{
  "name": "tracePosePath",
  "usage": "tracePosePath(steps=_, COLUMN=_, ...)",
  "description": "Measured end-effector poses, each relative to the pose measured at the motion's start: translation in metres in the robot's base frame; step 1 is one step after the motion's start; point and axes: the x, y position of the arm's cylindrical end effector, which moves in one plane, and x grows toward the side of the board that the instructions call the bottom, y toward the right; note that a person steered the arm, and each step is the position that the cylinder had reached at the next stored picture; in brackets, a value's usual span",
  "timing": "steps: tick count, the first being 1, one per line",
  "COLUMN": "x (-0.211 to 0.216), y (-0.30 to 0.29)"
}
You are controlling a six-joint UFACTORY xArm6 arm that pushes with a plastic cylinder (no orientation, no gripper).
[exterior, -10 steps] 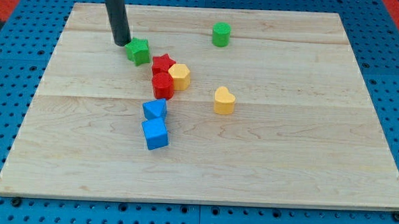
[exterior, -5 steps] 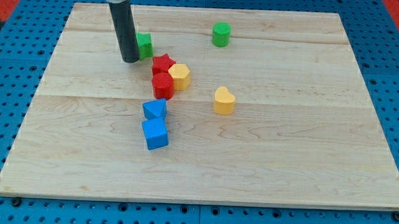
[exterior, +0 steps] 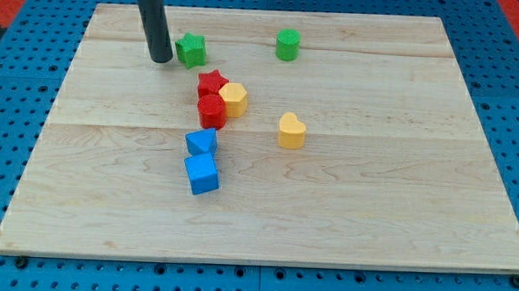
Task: Move the green star below the green circle
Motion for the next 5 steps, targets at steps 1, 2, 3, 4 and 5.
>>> tracePosePath(steps=1, x=-0.001, y=0.000)
tracePosePath(steps=2, x=-0.018, y=0.000)
tracePosePath(steps=3, x=-0.018, y=0.000)
tracePosePath(steps=4, x=-0.014, y=0.006)
tracePosePath(steps=5, x=-0.010, y=0.037)
